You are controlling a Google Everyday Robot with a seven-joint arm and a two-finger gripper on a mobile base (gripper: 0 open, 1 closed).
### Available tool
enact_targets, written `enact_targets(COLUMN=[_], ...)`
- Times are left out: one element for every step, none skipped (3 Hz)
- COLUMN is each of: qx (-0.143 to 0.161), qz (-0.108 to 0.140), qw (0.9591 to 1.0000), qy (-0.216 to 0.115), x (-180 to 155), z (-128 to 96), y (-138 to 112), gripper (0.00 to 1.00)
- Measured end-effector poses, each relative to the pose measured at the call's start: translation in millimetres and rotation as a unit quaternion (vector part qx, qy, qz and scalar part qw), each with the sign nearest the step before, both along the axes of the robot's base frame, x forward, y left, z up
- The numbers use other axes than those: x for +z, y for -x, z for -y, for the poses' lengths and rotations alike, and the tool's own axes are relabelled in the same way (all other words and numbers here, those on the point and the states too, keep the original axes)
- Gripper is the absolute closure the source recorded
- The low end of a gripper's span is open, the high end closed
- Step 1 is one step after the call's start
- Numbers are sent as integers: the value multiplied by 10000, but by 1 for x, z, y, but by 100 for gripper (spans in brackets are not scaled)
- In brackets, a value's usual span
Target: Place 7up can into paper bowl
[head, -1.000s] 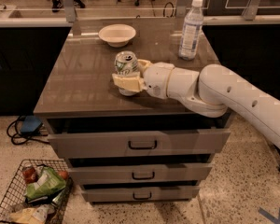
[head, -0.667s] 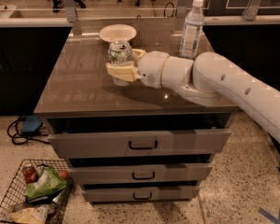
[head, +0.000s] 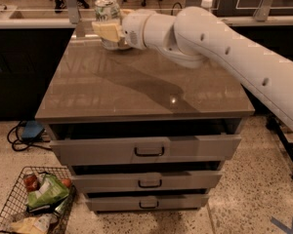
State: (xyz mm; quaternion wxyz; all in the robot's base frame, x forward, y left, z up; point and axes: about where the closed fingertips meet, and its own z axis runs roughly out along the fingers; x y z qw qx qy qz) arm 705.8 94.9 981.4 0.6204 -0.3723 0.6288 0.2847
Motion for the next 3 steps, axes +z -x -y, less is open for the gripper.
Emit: enact_targets(qx=[-468,-579,-867], qz=[-164,-448,-729], qw=[9987,9971,9935], qy=[-122,-192,-104], x=[28,21,-4], z=[-28,-64,-72], y=[-61,-102,-150], gripper=[100,100,100])
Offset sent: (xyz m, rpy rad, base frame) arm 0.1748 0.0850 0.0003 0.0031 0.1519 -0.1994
